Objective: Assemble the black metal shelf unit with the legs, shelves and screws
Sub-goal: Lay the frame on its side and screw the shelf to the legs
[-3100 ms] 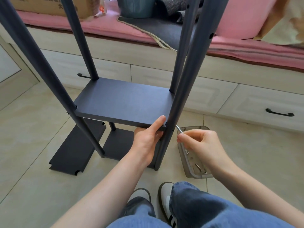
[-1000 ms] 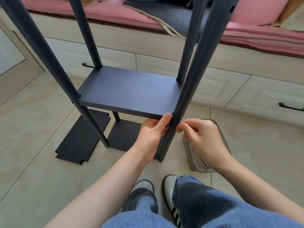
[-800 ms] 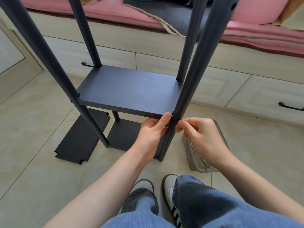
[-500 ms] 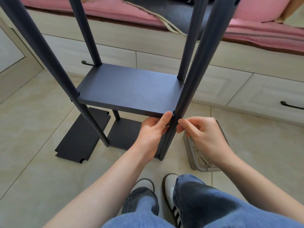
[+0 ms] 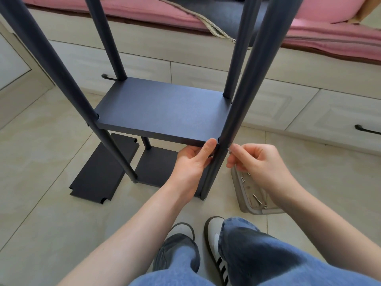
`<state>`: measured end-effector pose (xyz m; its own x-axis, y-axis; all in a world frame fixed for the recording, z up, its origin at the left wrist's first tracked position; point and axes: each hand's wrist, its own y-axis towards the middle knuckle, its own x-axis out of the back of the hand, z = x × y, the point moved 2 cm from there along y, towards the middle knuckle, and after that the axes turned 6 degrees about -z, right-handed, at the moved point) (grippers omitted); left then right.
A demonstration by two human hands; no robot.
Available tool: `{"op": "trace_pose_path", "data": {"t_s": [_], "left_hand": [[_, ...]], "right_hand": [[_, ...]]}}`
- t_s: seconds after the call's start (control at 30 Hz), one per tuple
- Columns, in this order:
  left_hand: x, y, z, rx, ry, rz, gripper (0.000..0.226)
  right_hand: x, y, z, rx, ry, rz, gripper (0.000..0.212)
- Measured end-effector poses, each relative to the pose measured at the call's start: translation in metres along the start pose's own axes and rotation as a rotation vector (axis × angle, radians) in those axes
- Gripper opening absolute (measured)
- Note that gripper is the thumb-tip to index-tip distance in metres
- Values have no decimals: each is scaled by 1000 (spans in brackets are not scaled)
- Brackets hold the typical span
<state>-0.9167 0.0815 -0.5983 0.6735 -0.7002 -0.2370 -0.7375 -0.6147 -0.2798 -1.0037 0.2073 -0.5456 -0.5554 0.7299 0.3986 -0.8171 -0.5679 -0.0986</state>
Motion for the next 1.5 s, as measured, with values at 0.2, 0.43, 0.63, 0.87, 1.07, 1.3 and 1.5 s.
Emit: {"op": "trace_pose_path", "data": {"t_s": [0.2,0.43,0.63,0.87,1.07,1.3,1.5], "left_hand": [[0,0,0,-8,-16,9,60],[-1,0,0,-6,-19,11,61],[-2,-1,-1,-13,-13,18,58],[-2,-1,0,-16,-17,21,60],[-1,1,0,-16,-24,20,61],[-2,-1,-1,-18,-37,16,57],[-4,-2,-4,-24,-88,25,48]], "right_hand": [[2,-5,1,51,-86,19,28],[-1,-6,6,64,-98,-13,28],[-2,-8,5,68,-84,-30,28],[-3,-9,4,66,-62,-48,28],[-2,-3,3,54,-131,-61,28],[-2,1,4,106,-179,-7,24],[-1,1,2,87,-139,24,27]]}}
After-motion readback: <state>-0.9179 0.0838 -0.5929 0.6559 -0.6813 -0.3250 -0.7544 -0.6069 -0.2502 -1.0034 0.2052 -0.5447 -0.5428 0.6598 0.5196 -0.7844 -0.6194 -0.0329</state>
